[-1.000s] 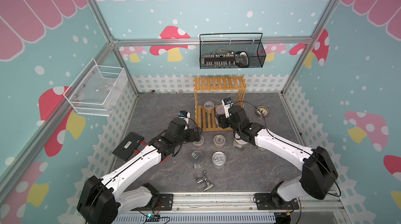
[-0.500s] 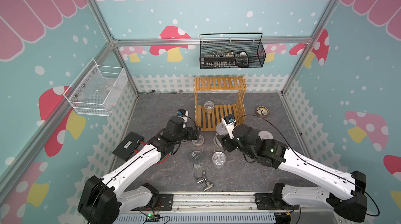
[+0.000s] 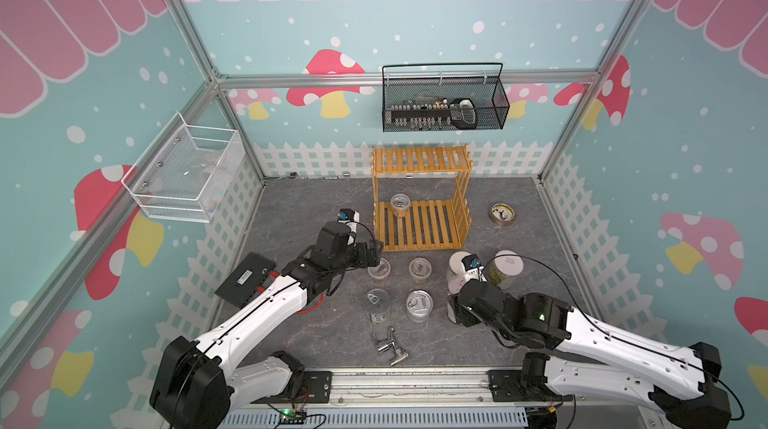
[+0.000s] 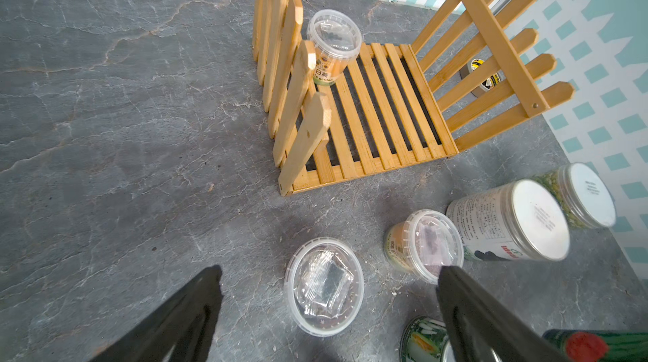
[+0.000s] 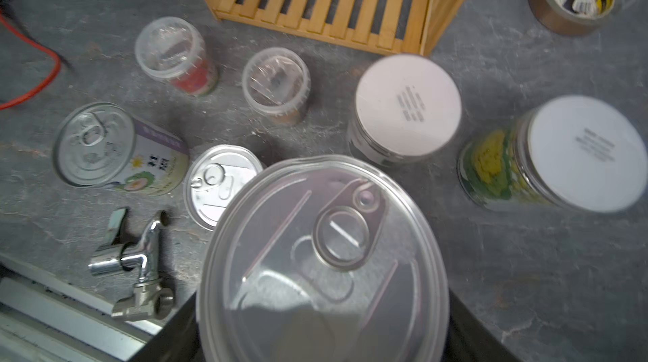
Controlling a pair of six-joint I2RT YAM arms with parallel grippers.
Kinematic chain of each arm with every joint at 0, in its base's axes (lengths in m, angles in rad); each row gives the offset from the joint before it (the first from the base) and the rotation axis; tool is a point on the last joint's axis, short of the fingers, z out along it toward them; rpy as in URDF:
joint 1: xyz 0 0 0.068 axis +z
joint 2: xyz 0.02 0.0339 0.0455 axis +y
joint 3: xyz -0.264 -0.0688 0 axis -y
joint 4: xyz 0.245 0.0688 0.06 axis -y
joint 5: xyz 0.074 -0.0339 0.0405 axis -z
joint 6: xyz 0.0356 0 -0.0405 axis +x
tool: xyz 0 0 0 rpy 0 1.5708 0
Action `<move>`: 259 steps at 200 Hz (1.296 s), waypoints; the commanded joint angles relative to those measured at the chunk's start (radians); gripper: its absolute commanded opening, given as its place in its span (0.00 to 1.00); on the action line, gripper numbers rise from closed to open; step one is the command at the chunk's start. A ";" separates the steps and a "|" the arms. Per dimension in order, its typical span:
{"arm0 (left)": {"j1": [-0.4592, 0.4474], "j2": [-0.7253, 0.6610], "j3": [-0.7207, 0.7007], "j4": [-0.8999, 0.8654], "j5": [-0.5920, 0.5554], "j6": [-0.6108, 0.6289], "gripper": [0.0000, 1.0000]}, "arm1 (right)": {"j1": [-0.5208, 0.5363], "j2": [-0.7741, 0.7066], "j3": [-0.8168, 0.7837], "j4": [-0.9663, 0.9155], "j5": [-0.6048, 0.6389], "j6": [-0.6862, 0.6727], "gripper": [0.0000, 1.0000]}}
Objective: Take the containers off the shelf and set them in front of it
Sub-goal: Place the container at the center of the board.
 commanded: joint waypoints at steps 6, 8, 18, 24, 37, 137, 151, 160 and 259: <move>0.008 0.006 0.016 0.007 0.008 0.012 0.99 | 0.008 -0.042 -0.088 -0.009 0.097 0.140 0.59; 0.009 0.006 0.016 0.007 0.009 0.012 0.99 | 0.008 -0.044 -0.096 0.000 0.098 0.142 0.59; 0.010 0.010 0.020 0.008 0.012 0.012 0.99 | 0.008 -0.062 -0.135 0.061 0.096 0.146 0.60; 0.010 0.013 0.021 0.007 0.013 0.012 0.99 | 0.008 -0.070 -0.161 0.096 0.093 0.142 0.60; 0.009 0.017 0.024 0.007 0.016 0.013 0.99 | 0.008 -0.081 -0.206 0.146 0.101 0.153 0.60; 0.011 0.020 0.015 -0.002 0.015 0.009 0.99 | 0.006 -0.095 -0.342 0.299 0.175 0.144 0.76; 0.011 0.020 0.015 -0.002 0.014 0.009 0.99 | 0.007 -0.078 -0.345 0.299 0.168 0.150 0.80; 0.011 0.022 0.014 -0.002 0.015 0.009 0.99 | 0.007 -0.066 -0.341 0.302 0.167 0.151 0.80; 0.011 0.002 0.009 -0.008 0.017 0.010 0.99 | 0.001 -0.042 -0.185 0.225 0.234 0.045 0.99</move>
